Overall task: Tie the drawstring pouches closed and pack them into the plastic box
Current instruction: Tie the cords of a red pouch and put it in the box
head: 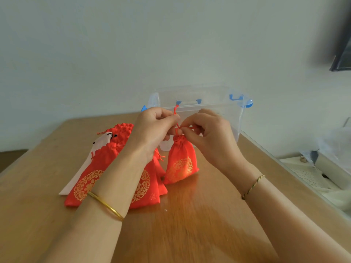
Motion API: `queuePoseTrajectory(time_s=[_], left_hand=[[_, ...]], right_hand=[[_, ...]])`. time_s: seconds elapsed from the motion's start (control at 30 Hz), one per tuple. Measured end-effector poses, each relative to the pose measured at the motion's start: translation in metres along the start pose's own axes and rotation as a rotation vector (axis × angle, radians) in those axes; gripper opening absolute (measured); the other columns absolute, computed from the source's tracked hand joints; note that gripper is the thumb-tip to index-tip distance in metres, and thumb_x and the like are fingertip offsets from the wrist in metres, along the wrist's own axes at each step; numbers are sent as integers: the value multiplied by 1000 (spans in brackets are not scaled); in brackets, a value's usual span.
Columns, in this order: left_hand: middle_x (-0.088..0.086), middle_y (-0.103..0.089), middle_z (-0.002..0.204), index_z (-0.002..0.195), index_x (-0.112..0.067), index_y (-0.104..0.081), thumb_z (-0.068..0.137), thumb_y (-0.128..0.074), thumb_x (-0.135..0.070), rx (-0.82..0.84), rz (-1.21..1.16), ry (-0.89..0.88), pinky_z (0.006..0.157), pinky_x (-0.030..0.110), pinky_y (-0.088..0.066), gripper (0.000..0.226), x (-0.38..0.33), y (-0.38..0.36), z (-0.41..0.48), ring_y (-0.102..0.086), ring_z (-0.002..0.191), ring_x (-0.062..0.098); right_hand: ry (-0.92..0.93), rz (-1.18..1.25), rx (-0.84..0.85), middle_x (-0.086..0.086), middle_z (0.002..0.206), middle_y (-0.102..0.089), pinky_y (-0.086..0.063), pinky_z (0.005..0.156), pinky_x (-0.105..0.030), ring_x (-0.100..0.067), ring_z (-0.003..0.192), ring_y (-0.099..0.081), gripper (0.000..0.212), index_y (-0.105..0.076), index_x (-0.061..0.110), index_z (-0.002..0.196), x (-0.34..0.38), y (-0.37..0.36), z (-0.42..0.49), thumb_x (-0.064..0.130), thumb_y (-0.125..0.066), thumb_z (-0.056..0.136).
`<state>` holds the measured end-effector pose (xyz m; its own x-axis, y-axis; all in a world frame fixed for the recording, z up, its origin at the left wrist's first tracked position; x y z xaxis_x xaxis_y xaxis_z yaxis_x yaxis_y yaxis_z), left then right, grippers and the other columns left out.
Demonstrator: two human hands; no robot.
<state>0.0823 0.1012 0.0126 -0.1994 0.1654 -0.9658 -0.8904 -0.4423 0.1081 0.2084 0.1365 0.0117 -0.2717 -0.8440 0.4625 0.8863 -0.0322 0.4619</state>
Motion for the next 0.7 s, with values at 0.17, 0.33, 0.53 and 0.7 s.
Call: queuePoseTrajectory(time_s=[0.17, 0.33, 0.53, 0.7], left_hand=[[6, -57, 93, 95, -18, -54, 72, -70, 4, 50, 86, -15, 70, 29, -49, 35, -1, 4, -1, -58, 78, 16], [1, -57, 93, 82, -30, -44, 78, -68, -4, -39, 368, -303, 68, 21, -48, 35, -18, 0, -7, -61, 69, 7], [8, -63, 81, 81, -12, -63, 80, -65, -4, -37, 553, -385, 50, 4, -36, 9, -21, -5, -9, -58, 58, 1], [4, -62, 97, 83, -12, -70, 80, -66, -4, -20, 534, -393, 66, 13, -48, 10, -22, -4, -8, -64, 75, 8]], right_hand=[[-377, 355, 155, 2, 59, -49, -33, 50, -15, -2, 50, -38, 14, -66, 6, 72, -21, -8, -1, 11, -61, 85], [-722, 990, 231, 1, 57, -37, -24, 43, -17, -7, 47, -27, 23, -60, 10, 68, -30, -22, -10, 8, -53, 90], [-767, 1146, 283, 2, 56, -41, -25, 42, -16, -5, 45, -30, 23, -58, 10, 69, -30, -27, -12, 8, -50, 91], [-788, 1166, 271, 1, 57, -41, -26, 44, -17, -7, 47, -29, 26, -60, 10, 68, -32, -26, -12, 9, -50, 91]])
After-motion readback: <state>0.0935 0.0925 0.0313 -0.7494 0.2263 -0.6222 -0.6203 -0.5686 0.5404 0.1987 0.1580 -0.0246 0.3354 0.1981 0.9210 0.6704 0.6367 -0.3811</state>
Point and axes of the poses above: each hand's wrist, its own z-axis towards the middle knuckle, its own y-axis out of the back of the hand, x = y × z, the point moved 5 cm from there along z, towards the middle knuckle
